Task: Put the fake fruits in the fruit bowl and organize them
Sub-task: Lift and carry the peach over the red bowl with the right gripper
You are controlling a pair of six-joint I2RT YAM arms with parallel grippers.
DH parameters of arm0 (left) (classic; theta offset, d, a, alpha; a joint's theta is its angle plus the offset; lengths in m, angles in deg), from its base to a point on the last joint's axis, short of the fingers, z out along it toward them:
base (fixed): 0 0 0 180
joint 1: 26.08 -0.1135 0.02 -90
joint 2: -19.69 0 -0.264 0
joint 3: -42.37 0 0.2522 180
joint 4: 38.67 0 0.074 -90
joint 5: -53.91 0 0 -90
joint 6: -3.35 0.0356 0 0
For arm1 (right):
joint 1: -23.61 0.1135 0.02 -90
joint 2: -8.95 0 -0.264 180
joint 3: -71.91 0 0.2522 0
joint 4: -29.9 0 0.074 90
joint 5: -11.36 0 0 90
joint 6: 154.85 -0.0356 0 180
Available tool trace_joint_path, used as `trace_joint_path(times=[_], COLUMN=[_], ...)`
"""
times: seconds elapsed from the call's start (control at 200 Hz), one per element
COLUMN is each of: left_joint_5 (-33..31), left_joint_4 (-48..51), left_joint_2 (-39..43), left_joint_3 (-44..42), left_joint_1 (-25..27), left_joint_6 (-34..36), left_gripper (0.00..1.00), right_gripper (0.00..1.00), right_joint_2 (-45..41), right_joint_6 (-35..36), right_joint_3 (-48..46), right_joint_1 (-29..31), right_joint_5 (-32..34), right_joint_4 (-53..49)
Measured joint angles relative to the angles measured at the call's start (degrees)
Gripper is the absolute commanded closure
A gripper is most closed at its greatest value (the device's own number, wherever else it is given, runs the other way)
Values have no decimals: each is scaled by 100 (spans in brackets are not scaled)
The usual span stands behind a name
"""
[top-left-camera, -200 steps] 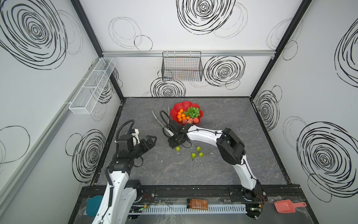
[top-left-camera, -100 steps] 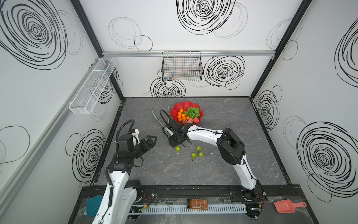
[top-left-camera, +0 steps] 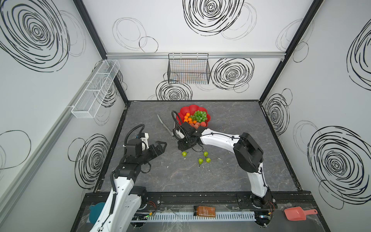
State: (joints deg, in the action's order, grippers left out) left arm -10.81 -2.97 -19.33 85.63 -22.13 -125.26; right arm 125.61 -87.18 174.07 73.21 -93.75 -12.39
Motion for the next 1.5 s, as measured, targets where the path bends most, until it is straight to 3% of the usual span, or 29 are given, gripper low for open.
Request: trace_joint_path(times=[0.325,0.64,0.901,1.081,1.496], left_joint_5=[-439,-632,-640,-586,-291], left_joint_4=[-459,-1034,-1329,-1473,-1720], left_joint_2=[-422,-1137,-1530,-1775,-2658], left_joint_3=[0,50,404,588,1231], left_joint_1=[1113,1641,1624,1320,820], left_joint_6=[-184,-315,-323,-271,7], left_gripper=[4,4,4,4,4], right_gripper=[56,55,55,55,55], right_joint_2=[-758,-1132,-1147,-992,245], right_joint_6=[-103,-98,13,138,350], right_joint_3=[-793,-914,-527,116,1700], right_joint_1=[-439,-981,-1108,-1150,-1296], right_joint_5=[0,20,87,173,404], right_joint_4=[234,225,-46,-203,-719])
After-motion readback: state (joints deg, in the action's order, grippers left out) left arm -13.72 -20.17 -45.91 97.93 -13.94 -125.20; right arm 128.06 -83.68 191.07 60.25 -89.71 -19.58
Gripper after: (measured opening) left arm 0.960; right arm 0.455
